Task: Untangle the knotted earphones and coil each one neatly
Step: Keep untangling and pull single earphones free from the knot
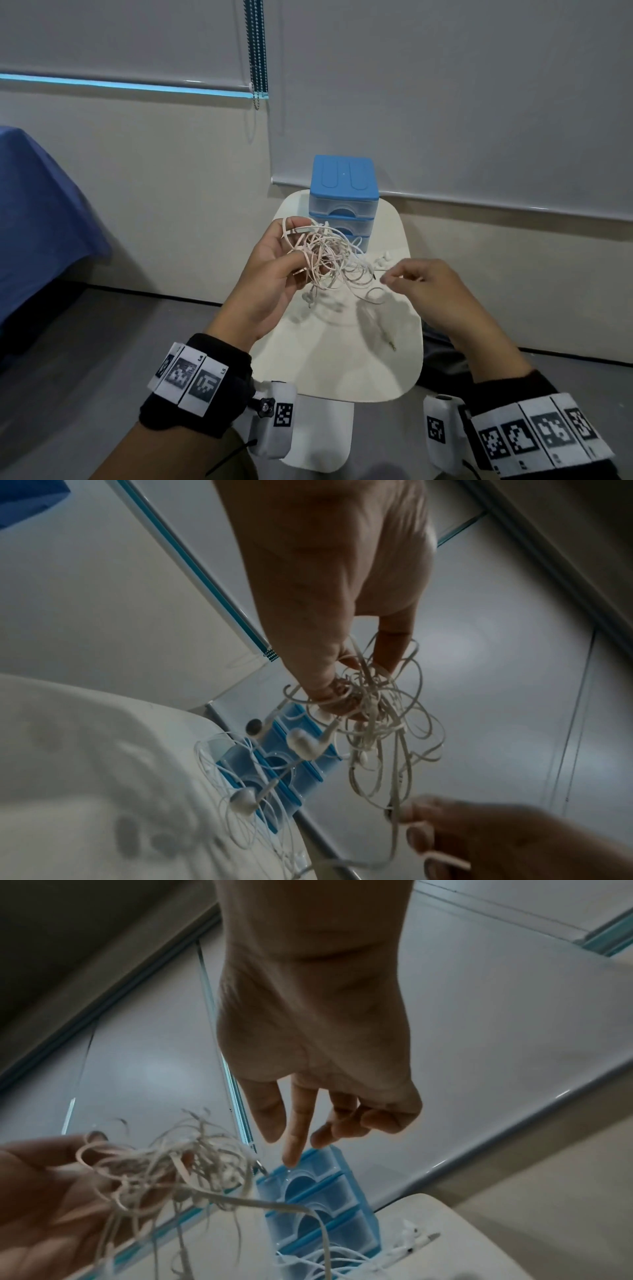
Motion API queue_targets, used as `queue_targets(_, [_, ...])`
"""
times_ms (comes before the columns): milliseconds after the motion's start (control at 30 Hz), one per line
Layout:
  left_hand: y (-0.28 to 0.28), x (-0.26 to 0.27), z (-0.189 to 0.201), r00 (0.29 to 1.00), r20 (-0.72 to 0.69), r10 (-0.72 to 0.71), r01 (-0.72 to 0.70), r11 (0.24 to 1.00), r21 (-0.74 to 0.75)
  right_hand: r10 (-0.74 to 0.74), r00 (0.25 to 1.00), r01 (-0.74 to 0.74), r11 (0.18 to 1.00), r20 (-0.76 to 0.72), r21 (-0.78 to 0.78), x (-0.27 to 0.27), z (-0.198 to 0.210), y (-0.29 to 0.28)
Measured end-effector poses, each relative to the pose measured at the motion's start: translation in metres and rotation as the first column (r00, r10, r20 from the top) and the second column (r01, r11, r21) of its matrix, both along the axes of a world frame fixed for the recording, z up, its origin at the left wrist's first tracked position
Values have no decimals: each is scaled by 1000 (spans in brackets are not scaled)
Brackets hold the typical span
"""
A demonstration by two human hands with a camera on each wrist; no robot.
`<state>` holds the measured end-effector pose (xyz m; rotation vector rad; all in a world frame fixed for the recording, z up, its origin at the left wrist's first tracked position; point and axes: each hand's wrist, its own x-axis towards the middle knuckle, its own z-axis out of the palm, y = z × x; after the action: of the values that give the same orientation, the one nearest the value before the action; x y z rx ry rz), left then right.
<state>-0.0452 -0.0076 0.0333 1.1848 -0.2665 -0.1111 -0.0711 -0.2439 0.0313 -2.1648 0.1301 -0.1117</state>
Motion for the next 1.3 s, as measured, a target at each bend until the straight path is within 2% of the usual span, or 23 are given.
queue_targets(100, [-1,0,-4,1000,18,-25,25,999,39,-23,989,10,996,145,90,2,8,5])
queue_targets(167, [-2,-1,-6,999,14,-34,33,997,67,5,977,-39,987,214,159,1,18,10])
queue_targets(267, [-3,-2,-9,998,25,-63,60,993,100,105,953,-155,975,286,160,-2,30,17])
queue_targets(367, [-4,-3,-8,996,4,-91,91,994,54,215,953,-240,965,215,101,-4,27,21])
queue_targets(467, [-7,-2,-6,997,-30,-66,67,998,2,194,969,-199,980,150,16,-4,14,23])
queue_targets(567, [-10,0,-8,999,-41,30,-26,996,85,147,971,-143,989,187,-35,-2,4,28])
queue_targets(667, [-14,0,-10,998,-24,65,-60,984,165,209,963,-192,975,172,-111,0,-3,35])
queue_targets(833, [-16,-2,-13,995,-46,86,-76,979,187,190,967,-153,965,170,-213,4,-14,38])
queue_targets(1000, [-12,-2,-11,991,-123,55,-46,996,74,168,962,-137,979,217,-150,4,-15,39])
queue_targets(1133, [-11,-2,-12,988,-146,46,-35,996,78,26,963,-66,988,267,139,1,-10,35])
queue_targets(1200, [-14,-3,-13,987,-152,46,-30,994,109,124,962,-165,974,244,156,-2,-8,34])
queue_targets(1267, [-16,-3,-15,988,-150,41,-20,990,138,286,945,-301,951,159,75,-4,-12,33])
queue_targets(1300, [-17,-4,-15,988,-148,45,-21,988,156,322,939,-330,943,122,43,-5,-16,33])
